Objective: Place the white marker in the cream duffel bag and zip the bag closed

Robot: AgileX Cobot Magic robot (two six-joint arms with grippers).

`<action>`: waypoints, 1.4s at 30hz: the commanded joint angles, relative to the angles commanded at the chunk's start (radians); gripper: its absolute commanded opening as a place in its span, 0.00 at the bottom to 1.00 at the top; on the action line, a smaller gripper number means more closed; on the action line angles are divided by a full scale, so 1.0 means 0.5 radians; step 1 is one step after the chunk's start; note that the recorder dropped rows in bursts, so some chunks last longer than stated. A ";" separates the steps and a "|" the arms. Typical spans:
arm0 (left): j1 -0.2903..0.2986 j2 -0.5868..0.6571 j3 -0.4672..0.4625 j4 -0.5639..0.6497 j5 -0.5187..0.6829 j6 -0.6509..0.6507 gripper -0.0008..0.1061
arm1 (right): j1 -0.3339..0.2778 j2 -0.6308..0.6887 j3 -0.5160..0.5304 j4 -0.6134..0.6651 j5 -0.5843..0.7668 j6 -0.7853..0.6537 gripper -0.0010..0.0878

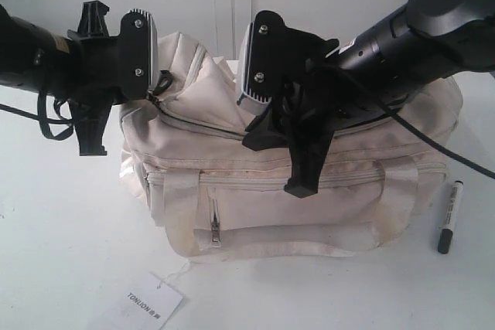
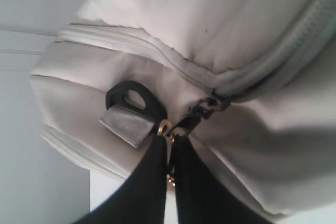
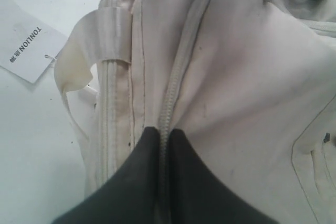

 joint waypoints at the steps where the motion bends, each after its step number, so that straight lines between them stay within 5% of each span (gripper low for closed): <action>1: 0.000 0.008 0.000 0.000 -0.004 0.000 0.01 | 0.000 0.000 0.000 0.000 0.000 0.000 0.01; 29: 0.078 0.089 0.000 0.000 -0.054 -0.108 0.02 | 0.000 0.000 0.000 0.000 0.016 -0.031 0.01; 35: 0.078 0.085 0.000 0.000 -0.032 -0.174 0.39 | 0.000 0.000 0.000 0.000 -0.013 -0.031 0.01; 42: 0.078 -0.128 0.000 0.000 0.075 -0.511 0.43 | 0.000 0.000 0.000 0.004 -0.150 0.050 0.01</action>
